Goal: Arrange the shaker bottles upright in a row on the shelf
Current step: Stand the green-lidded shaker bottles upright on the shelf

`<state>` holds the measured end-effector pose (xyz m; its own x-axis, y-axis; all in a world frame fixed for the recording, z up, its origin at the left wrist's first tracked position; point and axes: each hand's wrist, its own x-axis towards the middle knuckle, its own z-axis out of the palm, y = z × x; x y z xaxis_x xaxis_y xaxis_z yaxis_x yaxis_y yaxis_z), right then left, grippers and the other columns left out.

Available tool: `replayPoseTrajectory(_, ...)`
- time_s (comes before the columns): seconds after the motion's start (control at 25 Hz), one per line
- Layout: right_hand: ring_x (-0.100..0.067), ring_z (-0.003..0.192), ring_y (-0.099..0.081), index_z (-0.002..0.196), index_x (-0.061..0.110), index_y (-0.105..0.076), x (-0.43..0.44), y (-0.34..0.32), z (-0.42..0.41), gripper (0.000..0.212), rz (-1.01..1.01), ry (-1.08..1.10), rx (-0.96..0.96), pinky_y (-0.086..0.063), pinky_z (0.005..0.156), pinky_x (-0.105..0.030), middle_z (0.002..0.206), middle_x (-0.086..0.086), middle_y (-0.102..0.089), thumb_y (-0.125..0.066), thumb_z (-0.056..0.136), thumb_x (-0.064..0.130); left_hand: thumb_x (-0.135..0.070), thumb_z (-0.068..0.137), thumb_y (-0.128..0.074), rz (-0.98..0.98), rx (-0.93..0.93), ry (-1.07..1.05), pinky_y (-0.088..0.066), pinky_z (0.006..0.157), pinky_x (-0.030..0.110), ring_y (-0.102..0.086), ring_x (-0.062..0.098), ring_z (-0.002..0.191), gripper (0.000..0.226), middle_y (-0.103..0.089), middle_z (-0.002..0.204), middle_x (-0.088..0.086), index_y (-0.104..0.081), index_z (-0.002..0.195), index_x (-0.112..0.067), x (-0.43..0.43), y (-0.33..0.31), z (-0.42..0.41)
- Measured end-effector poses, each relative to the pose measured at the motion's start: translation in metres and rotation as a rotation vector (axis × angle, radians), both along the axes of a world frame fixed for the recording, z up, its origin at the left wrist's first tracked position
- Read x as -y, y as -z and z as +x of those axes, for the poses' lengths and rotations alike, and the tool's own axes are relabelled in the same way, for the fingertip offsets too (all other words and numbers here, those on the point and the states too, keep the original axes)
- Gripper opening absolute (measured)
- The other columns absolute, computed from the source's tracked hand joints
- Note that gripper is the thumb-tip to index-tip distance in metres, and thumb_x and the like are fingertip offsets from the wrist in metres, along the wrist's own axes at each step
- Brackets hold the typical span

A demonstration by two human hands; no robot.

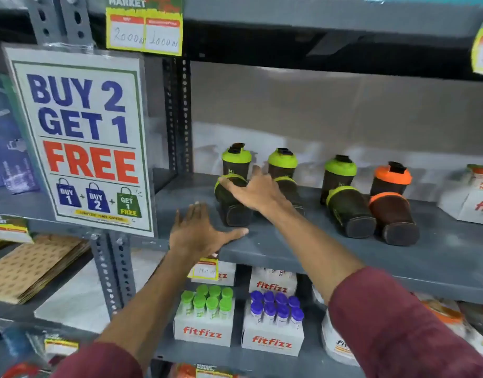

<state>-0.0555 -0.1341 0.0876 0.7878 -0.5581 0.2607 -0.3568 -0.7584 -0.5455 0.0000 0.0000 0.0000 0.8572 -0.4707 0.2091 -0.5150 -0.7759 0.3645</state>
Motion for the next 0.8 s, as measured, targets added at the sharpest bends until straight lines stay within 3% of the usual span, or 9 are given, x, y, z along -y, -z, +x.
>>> replayPoseTrajectory(0.08, -0.037, 0.133, -0.053, 0.152, 0.014, -0.033, 0.001, 0.004, 0.019, 0.115, 0.057, 0.002, -0.16, -0.047, 0.107, -0.044, 0.148, -0.013, -0.051, -0.061, 0.065, 0.086, -0.107, 0.055, -0.027, 0.114, -0.009, 0.021, -0.002, 0.127, 0.051, -0.012, 0.023, 0.157, 0.143, -0.015, 0.17, 0.008, -0.018, 0.16, -0.011, 0.001, -0.001, 0.005)
replayPoseTrajectory(0.16, -0.035, 0.127, -0.058, 0.148, 0.017, -0.038, 0.005, 0.012, 0.031, 0.111, 0.107, -0.011, -0.201, -0.05, 0.103, -0.043, 0.144, -0.011, -0.058, -0.065, 0.062, 0.081, -0.107, 0.056, -0.024, 0.14, -0.005, 0.021, -0.001, 0.127, 0.051, -0.008, 0.022, 0.158, 0.142, -0.01, 0.171, 0.007, -0.015, 0.161, -0.012, 0.001, -0.001, 0.009)
replayPoseTrajectory(0.28, -0.038, 0.128, -0.058, 0.156, 0.026, -0.023, 0.01, 0.023, 0.035, 0.1, 0.13, -0.048, -0.043, -0.048, 0.105, -0.042, 0.14, -0.012, -0.061, -0.065, 0.076, 0.069, -0.105, 0.059, -0.024, 0.174, -0.01, 0.028, 0.001, 0.127, 0.051, -0.005, 0.021, 0.158, 0.139, -0.008, 0.172, 0.006, -0.012, 0.162, -0.012, 0.002, 0.0, 0.008)
replayPoseTrajectory(0.4, -0.035, 0.131, -0.056, 0.157, 0.036, -0.006, 0.012, 0.028, 0.027, 0.109, 0.164, -0.099, 0.168, -0.046, 0.108, -0.043, 0.144, -0.008, -0.057, -0.074, 0.074, 0.059, -0.105, 0.058, -0.028, 0.195, -0.051, 0.022, -0.001, 0.127, 0.052, -0.006, 0.022, 0.158, 0.141, -0.01, 0.171, 0.008, -0.012, 0.161, -0.01, 0.004, -0.006, 0.009)
replayPoseTrajectory(0.68, -0.027, 0.138, -0.049, 0.157, 0.038, -0.004, 0.022, 0.05, 0.03, 0.123, 0.264, -0.241, 0.326, -0.04, 0.116, -0.043, 0.149, -0.009, -0.05, -0.087, 0.066, 0.027, -0.105, 0.058, -0.031, 0.185, -0.025, 0.008, -0.005, 0.126, 0.053, -0.011, 0.025, 0.157, 0.142, -0.016, 0.169, 0.01, -0.015, 0.159, -0.006, 0.004, -0.007, 0.007)
replayPoseTrajectory(0.8, -0.03, 0.147, -0.029, 0.159, 0.031, -0.004, 0.013, 0.04, 0.019, 0.122, 0.1, -0.17, 0.398, -0.028, 0.117, -0.046, 0.155, -0.012, -0.03, -0.086, 0.07, 0.045, -0.105, 0.056, -0.031, 0.176, -0.048, 0.01, -0.003, 0.127, 0.052, -0.008, 0.024, 0.157, 0.145, -0.013, 0.17, 0.01, -0.013, 0.16, -0.006, 0.004, -0.007, 0.007)
